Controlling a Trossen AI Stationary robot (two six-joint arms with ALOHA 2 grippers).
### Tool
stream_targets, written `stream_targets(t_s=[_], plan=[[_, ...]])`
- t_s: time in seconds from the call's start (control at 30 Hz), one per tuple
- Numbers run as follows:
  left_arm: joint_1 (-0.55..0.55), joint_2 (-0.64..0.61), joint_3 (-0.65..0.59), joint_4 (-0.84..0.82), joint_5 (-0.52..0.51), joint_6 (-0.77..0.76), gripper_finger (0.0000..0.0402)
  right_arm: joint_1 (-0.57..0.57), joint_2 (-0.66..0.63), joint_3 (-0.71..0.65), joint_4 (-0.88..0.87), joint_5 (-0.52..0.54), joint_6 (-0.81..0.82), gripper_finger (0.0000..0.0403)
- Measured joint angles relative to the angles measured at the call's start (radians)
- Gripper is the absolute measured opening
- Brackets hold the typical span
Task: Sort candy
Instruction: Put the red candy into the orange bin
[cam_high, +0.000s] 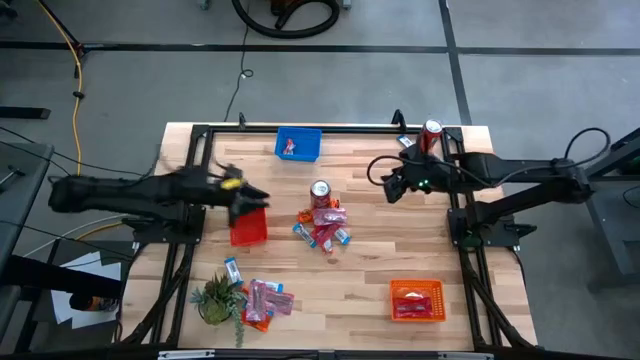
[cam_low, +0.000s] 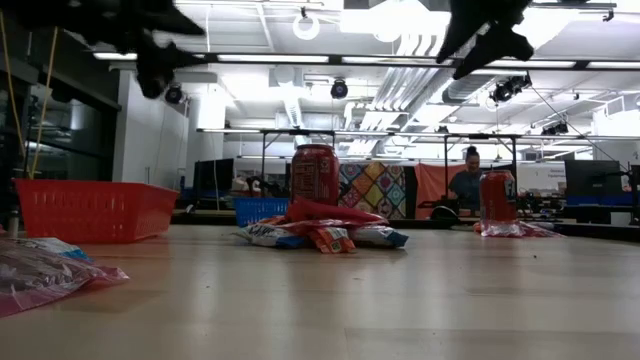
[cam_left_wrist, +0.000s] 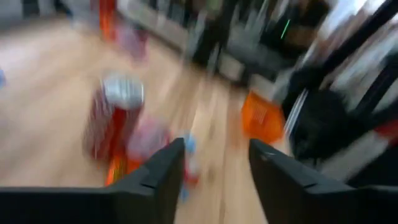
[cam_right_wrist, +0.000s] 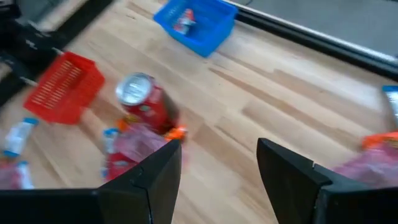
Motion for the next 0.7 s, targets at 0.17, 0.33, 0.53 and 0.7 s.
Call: stream_targets(t_s=[0.17, 0.33, 0.53, 0.7], plan=[[-0.068, 0.327, 0.092, 0.049, 0.004, -0.164, 0.0235, -0.024, -0.041, 0.000, -0.044, -0.001, -0.076, 0.0204], [-0.093, 0.580, 0.107, 0.328, -0.029, -0.544, 0.0249, -0.025, -0.062, 0.000, -0.047, -0.003, -0.186, 0.0204], [-0.091, 0.807, 0.109, 0.568, -0.045, -0.929, 0.0250, -0.024, -0.081, -0.001, -0.060, -0.021, -0.228, 0.0204], [-0.119, 0.932, 0.166, 0.572, -0.078, -0.986, 0.0246, -0.024, -0.090, -0.001, -0.077, -0.030, -0.225, 0.0204]])
